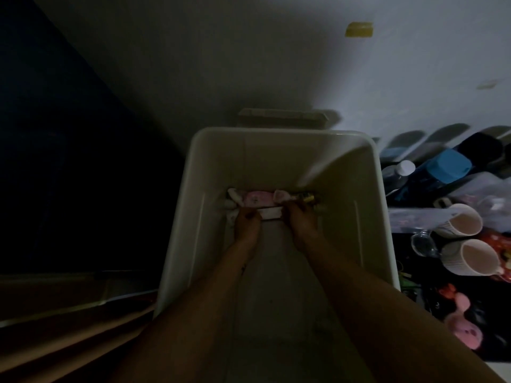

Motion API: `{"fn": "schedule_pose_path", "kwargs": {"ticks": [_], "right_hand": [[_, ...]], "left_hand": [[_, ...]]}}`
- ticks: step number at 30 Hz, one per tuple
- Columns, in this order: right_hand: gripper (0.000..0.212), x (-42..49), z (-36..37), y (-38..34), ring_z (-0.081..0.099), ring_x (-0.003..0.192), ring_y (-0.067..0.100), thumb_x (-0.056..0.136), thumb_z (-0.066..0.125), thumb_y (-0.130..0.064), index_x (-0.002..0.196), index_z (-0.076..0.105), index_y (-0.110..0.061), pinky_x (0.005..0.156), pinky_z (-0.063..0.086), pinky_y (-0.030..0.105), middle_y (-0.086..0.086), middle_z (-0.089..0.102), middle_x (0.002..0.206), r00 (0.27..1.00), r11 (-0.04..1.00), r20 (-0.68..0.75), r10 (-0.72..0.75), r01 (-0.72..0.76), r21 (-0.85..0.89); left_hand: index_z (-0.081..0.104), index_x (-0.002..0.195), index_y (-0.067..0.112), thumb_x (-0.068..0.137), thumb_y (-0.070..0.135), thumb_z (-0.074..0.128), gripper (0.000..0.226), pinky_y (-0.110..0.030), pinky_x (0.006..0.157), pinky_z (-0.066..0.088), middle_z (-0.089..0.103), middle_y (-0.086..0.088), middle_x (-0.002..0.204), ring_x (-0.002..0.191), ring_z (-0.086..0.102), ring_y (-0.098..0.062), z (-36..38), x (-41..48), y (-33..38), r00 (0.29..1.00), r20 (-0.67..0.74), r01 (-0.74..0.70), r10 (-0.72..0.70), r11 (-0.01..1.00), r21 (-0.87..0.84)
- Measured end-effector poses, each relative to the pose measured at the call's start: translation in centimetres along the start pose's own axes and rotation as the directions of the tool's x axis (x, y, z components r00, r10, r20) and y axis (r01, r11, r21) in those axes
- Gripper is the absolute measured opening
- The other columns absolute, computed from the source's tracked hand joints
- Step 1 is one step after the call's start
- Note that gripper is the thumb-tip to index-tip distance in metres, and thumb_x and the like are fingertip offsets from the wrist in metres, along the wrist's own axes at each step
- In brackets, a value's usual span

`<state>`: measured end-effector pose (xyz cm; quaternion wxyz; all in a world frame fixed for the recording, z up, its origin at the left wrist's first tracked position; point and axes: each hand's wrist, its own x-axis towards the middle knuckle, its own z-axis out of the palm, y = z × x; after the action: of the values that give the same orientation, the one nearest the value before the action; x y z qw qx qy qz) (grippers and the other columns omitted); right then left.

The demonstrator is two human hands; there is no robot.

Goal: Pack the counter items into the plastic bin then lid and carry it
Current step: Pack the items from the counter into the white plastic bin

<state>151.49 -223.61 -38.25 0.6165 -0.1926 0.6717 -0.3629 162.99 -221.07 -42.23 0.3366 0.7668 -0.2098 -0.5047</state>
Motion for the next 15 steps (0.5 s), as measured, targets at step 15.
{"fn": "schedule_pose_path", "kwargs": {"ticks": [15], "right_hand": [[0.033,-6.0,-1.6,1.2,0.062,0.083,0.018,0.097,0.053,-0.007,0.130,0.052,-0.007,0.065,0.052,0.024,0.009,0.066,0.106,0.992,0.999,0.118,0.032,-0.034,0.018]], "left_hand": [[0.067,0.113,0.010,0.096,0.012,0.045,0.028,-0.031,0.094,0.045,0.063,-0.006,0.121,0.111,0.057,-0.027,-1.5,-4.4,1.5,0.991,-0.105,-0.074,0.080,0.996,0.057]]}}
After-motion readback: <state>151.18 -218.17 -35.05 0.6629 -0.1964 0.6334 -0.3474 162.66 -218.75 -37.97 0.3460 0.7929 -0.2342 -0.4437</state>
